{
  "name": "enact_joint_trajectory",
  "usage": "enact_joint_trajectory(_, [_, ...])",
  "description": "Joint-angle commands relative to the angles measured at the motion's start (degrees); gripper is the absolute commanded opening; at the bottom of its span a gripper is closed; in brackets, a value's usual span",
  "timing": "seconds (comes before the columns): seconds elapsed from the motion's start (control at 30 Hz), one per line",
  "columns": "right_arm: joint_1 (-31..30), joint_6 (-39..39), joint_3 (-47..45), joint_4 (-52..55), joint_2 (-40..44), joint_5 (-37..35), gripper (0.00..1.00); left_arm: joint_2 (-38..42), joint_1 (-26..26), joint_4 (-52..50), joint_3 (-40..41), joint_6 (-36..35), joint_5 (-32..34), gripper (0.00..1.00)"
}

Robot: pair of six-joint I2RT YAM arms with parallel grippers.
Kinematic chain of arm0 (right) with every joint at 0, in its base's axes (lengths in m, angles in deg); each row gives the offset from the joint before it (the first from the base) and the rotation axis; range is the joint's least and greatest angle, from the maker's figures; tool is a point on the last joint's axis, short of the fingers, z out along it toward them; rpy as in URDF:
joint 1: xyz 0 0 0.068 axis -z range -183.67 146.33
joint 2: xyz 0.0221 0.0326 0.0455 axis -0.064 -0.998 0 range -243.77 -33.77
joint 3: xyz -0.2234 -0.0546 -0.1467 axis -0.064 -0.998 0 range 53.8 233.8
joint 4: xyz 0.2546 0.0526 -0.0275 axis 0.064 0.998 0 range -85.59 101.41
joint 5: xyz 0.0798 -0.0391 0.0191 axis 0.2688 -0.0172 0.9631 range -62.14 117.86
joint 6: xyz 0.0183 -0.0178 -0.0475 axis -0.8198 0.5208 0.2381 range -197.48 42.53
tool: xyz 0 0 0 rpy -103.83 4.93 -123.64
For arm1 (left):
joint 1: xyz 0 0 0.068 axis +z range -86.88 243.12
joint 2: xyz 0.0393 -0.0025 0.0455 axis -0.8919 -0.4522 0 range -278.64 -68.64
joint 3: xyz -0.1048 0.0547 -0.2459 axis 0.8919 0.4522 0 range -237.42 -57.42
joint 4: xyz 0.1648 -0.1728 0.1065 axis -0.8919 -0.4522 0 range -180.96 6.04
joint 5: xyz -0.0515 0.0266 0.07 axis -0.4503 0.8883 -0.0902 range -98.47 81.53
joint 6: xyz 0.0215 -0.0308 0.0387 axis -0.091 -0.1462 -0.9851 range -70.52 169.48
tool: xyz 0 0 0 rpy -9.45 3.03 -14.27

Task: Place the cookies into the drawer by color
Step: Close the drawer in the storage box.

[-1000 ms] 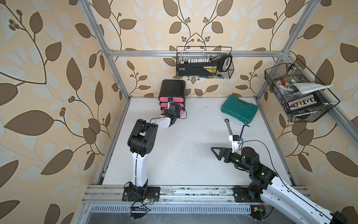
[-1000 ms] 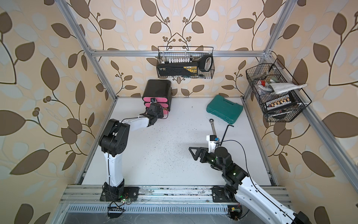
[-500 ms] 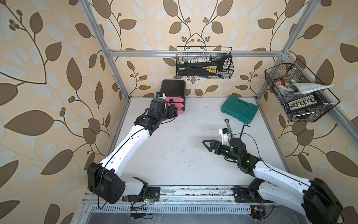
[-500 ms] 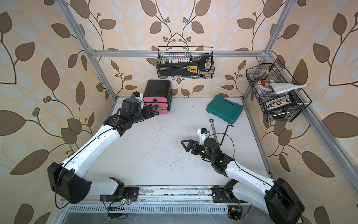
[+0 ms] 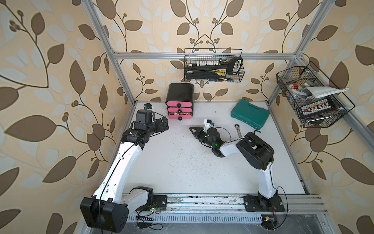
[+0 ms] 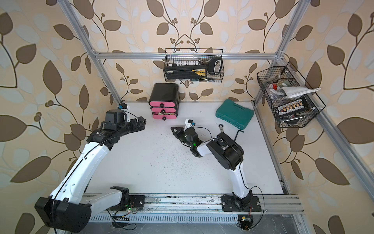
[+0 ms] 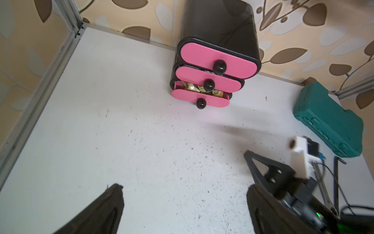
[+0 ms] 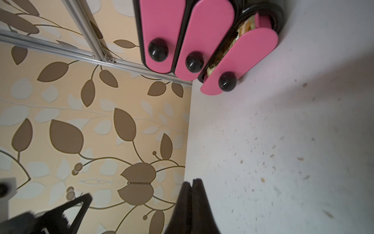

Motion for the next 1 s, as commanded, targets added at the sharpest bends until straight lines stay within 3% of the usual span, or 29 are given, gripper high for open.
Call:
enact_joint_trajectory(0.0, [-0.41,-6.72,8.76,-4.15,-7.64,-2.35,0.0,2.79,-0.33,3.74,-0.02,0.66,-2.39,0.98])
enact_joint_trajectory(0.4, [0.32,-8.98,26.53,6.27,-21.11,-9.54,0.0,5.02,0.36,4.23,0.57,1.83,-0.8,0.98])
enact_joint_trajectory(0.97, [1.53,-11.67,44.66,17.64,-30.41,-16.59,0.0,5.72,2.83,4.58,1.05,2.82,-1.59,0.98])
